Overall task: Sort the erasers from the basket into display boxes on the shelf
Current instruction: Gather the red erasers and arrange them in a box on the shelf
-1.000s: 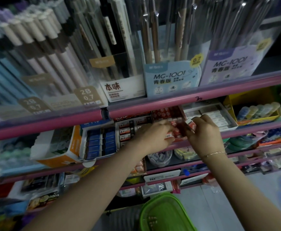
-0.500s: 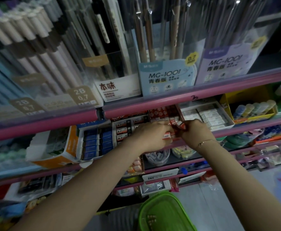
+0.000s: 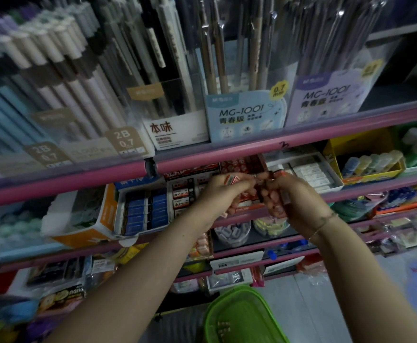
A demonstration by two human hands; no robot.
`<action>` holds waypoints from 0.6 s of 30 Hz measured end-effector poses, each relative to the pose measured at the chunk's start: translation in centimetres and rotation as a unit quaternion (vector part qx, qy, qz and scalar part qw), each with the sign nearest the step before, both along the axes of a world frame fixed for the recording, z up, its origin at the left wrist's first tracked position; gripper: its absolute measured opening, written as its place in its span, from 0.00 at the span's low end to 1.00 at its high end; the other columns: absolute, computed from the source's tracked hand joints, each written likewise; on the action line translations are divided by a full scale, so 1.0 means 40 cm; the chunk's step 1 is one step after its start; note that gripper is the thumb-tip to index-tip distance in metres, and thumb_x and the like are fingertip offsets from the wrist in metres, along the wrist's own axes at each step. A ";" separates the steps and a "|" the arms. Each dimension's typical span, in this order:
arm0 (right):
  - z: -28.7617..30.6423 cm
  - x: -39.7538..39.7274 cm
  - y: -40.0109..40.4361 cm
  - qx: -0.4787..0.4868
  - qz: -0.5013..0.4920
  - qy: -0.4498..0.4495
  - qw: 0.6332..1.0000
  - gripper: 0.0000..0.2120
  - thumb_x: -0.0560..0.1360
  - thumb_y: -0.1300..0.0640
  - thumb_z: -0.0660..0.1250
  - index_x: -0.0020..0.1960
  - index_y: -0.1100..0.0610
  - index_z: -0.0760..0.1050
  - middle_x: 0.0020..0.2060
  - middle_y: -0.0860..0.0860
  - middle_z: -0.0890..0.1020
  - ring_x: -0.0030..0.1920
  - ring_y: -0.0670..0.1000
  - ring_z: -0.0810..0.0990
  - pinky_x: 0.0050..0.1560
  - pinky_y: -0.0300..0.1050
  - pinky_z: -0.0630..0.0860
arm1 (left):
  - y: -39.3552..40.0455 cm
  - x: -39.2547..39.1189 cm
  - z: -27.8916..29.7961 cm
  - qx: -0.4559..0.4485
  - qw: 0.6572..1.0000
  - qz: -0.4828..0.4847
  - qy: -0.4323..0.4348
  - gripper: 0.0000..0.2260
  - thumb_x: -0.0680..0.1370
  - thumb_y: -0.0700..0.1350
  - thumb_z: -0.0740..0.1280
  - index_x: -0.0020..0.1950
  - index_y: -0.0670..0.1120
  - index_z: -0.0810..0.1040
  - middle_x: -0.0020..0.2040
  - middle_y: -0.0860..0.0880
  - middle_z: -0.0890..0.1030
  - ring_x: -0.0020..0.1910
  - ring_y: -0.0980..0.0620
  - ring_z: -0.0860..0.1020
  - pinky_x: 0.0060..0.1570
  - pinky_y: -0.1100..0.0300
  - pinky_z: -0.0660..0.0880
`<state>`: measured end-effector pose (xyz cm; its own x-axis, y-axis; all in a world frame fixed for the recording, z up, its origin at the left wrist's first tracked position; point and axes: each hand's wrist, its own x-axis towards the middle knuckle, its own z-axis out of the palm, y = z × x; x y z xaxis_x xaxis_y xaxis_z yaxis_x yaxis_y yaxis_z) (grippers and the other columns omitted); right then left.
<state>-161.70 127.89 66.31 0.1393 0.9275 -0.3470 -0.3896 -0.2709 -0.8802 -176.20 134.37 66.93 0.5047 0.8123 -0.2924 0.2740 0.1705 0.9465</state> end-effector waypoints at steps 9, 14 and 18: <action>-0.008 -0.059 -0.026 0.053 -0.142 0.268 0.951 0.09 0.76 0.63 0.53 0.41 0.58 0.71 0.30 0.52 0.78 0.31 0.49 0.78 0.38 0.43 0.77 | -0.075 -0.003 0.008 0.042 0.997 -0.027 0.063 0.12 0.73 0.52 0.72 0.51 0.50 0.75 0.35 0.55 0.77 0.23 0.66 0.72 0.23 0.71 0.68; -0.020 -0.084 -0.037 0.083 -0.147 0.299 0.939 0.10 0.77 0.65 0.53 0.45 0.58 0.72 0.40 0.55 0.83 0.40 0.53 0.82 0.42 0.47 0.80 | -0.099 0.001 0.001 0.016 0.998 0.004 0.054 0.08 0.73 0.46 0.73 0.49 0.48 0.76 0.34 0.54 0.78 0.24 0.63 0.74 0.22 0.70 0.68; -0.012 -0.049 -0.063 0.083 -0.191 0.073 0.975 0.10 0.75 0.68 0.58 0.44 0.58 0.76 0.38 0.52 0.83 0.38 0.47 0.82 0.41 0.39 0.77 | -0.091 -0.033 0.005 -0.001 1.000 -0.003 0.022 0.03 0.75 0.45 0.69 0.48 0.49 0.81 0.33 0.53 0.79 0.28 0.60 0.75 0.25 0.67 0.69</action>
<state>-163.66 125.38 65.83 0.4466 0.8624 -0.2382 -0.5593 0.0613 -0.8267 -177.52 130.73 67.13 0.4968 0.8082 -0.3163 0.3160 0.1710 0.9332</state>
